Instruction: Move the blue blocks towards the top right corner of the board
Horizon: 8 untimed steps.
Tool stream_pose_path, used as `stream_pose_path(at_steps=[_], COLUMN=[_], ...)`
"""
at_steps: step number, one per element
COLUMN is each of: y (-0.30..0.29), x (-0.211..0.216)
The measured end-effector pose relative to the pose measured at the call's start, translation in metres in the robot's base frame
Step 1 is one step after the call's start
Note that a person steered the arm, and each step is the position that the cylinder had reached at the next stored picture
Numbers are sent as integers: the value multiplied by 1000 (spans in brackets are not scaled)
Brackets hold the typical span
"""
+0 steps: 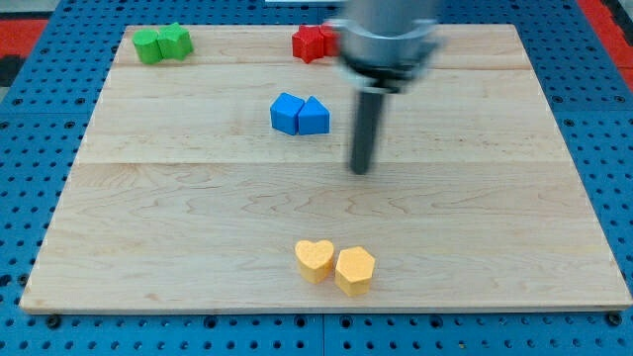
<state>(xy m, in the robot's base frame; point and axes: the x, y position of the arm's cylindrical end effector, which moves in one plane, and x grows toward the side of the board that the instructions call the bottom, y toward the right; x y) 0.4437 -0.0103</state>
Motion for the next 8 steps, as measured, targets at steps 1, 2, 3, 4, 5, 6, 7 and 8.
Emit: stream_pose_path(at_steps=[1, 2, 3, 4, 5, 6, 7, 8], y=[-104, -94, -40, -7, 14, 30, 54, 87], x=[-39, -80, -76, -59, -51, -44, -32, -34])
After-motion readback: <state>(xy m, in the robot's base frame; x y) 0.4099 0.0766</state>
